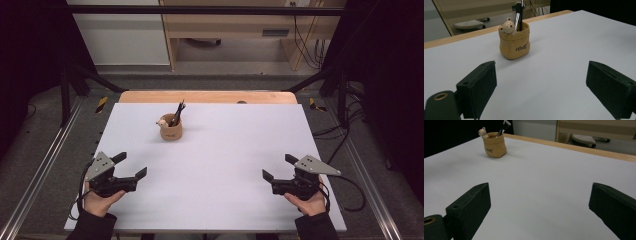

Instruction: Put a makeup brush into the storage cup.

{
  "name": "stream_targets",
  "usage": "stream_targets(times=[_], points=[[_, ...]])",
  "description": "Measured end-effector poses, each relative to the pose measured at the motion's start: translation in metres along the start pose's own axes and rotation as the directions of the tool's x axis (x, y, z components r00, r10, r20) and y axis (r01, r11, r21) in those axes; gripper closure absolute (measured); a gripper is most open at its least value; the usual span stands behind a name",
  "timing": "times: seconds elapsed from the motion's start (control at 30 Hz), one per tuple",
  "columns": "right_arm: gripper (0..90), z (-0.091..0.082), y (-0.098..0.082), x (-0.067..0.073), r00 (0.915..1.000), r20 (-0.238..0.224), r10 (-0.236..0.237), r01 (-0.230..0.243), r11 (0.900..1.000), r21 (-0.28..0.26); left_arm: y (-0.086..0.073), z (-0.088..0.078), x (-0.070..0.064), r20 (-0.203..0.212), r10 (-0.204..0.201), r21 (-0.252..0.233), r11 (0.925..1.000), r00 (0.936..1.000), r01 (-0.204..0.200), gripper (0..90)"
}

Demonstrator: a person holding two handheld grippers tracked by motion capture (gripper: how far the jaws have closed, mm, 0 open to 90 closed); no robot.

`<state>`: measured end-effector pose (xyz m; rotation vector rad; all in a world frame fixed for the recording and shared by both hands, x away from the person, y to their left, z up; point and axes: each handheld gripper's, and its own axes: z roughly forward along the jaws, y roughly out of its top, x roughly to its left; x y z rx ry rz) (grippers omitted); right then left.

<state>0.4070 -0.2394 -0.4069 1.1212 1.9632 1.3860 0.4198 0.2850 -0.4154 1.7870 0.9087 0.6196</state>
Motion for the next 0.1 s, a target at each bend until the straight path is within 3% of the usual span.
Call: stream_targets(times=[0.1], points=[[4.6, 0.0000, -0.0002, 0.0000, 1.0000, -0.001, 0.002, -0.002, 1.000, 0.000, -0.0018, 0.0007, 0.0015, -0.003, -0.005, 0.004, 1.0000, 1.0000, 0.005, 9.1]])
